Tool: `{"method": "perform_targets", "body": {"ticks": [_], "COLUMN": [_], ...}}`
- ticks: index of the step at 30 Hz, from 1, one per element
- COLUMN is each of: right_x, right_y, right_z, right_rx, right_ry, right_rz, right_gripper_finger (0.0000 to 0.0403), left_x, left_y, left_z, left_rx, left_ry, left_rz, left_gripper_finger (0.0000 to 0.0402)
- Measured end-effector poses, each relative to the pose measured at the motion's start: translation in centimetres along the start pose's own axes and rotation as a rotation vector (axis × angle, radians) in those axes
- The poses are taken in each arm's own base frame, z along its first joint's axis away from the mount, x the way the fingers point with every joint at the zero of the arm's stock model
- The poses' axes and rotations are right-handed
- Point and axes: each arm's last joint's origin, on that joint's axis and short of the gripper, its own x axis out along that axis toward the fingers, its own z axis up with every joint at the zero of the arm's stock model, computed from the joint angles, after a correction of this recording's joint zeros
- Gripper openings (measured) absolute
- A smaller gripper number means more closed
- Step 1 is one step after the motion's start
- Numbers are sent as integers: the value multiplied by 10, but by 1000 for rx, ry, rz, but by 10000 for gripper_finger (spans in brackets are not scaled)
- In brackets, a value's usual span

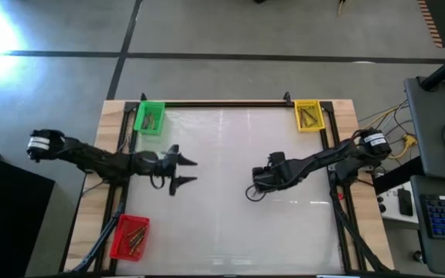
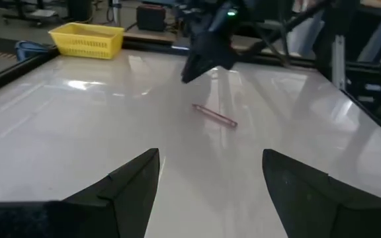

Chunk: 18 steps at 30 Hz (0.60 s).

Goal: Sort crayons
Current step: Put the brown crayon into the yellow basket

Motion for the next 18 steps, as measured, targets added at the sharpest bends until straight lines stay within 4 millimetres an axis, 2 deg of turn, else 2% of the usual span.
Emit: {"method": "perform_targets", "body": {"ticks": [6, 12, 18], "right_x": [13, 17, 23], "right_y": [15, 18, 33], "right_z": [-12, -24, -40], "right_rx": [50, 68, 36], "right_ry": [84, 89, 121], "right_rz": [191, 129, 117], "right_gripper_finger": [140, 170, 187], "left_x": [-2, 2, 9], "left_y": [-10, -11, -11], "left_z": [-10, -18, -22], "left_rx": [17, 25, 34], "left_ry": [18, 71, 112], "left_rz": [16, 18, 24], "left_gripper_finger": [251, 251, 251]}}
